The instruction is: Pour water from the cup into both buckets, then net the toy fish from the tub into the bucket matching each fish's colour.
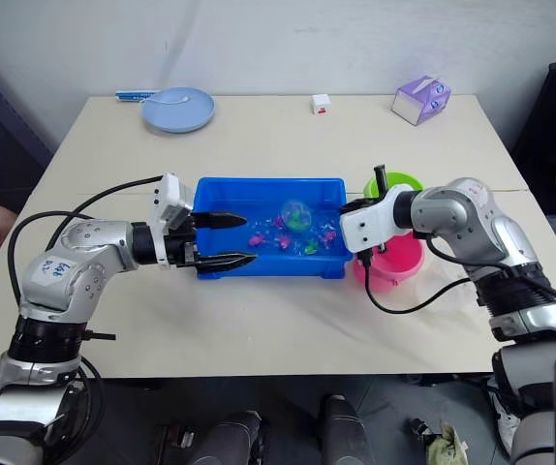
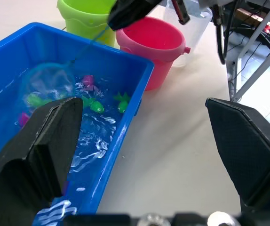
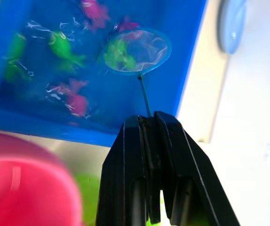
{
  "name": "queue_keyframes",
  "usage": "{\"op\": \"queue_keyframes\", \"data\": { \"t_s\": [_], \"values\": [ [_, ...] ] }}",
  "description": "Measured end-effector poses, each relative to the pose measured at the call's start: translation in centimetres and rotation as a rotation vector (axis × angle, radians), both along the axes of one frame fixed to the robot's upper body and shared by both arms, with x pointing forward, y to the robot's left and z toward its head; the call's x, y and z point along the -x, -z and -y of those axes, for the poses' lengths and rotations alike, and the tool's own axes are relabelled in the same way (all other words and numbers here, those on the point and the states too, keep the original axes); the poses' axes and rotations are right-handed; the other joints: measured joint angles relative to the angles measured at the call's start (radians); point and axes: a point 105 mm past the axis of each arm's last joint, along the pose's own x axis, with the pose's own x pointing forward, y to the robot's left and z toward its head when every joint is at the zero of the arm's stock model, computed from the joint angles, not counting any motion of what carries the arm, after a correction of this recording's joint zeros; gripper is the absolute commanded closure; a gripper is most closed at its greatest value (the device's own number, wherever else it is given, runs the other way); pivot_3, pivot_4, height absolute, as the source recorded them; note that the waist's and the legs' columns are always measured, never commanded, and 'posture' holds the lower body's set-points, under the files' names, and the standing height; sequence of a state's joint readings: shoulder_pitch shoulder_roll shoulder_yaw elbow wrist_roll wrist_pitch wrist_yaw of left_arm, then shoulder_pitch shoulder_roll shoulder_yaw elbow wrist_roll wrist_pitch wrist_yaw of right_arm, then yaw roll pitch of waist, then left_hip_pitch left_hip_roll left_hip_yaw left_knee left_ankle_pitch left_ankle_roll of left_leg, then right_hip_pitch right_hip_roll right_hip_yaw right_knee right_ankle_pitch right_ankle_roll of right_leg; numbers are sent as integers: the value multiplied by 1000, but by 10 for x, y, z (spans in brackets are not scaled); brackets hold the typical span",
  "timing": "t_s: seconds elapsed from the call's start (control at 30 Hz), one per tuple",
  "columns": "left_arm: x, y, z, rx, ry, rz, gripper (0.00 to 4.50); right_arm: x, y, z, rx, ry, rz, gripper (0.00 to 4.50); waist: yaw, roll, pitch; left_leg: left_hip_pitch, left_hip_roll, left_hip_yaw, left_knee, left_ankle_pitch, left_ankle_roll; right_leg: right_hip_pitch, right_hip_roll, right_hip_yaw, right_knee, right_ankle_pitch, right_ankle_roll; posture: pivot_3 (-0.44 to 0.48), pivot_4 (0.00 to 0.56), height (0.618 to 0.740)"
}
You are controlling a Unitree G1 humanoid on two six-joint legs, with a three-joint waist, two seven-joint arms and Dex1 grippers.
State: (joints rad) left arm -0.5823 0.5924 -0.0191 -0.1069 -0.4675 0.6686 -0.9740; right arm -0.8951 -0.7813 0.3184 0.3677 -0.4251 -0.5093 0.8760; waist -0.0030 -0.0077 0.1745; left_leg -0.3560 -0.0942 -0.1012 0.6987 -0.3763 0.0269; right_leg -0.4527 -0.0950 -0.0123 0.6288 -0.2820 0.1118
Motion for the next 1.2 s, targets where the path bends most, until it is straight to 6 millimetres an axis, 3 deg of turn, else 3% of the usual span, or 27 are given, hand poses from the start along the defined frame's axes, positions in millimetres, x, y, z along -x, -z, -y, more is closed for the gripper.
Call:
{"op": "queue_keyframes", "data": {
  "t_s": [0.2,0.5,0.9,1.07,1.2],
  "values": [
    [0,1,0,0,-6,-2,0,-1,-5,-3,-15,-13,18,3713,-2,0,0,0,0,0,0,0,0,0,0,0,0,0,0,0,150,740],
    [0,0,1,1,9,17,0,11,-15,23,118,-2,40,3713,-1,0,0,0,1,0,0,0,0,0,0,0,0,0,0,0,150,740],
    [-1,5,1,-3,23,2,0,25,1,24,159,-19,-40,3713,0,0,0,0,0,0,0,0,0,0,0,0,0,0,0,0,150,740],
    [2,12,4,-39,46,5,0,30,17,25,158,-11,-83,3713,1,0,0,0,0,0,0,0,0,0,0,0,0,0,0,0,150,740],
    [8,15,6,-42,69,0,0,33,16,21,153,-10,-83,3713,0,0,0,0,1,0,0,0,0,0,0,1,0,0,0,0,150,740]
  ]
}}
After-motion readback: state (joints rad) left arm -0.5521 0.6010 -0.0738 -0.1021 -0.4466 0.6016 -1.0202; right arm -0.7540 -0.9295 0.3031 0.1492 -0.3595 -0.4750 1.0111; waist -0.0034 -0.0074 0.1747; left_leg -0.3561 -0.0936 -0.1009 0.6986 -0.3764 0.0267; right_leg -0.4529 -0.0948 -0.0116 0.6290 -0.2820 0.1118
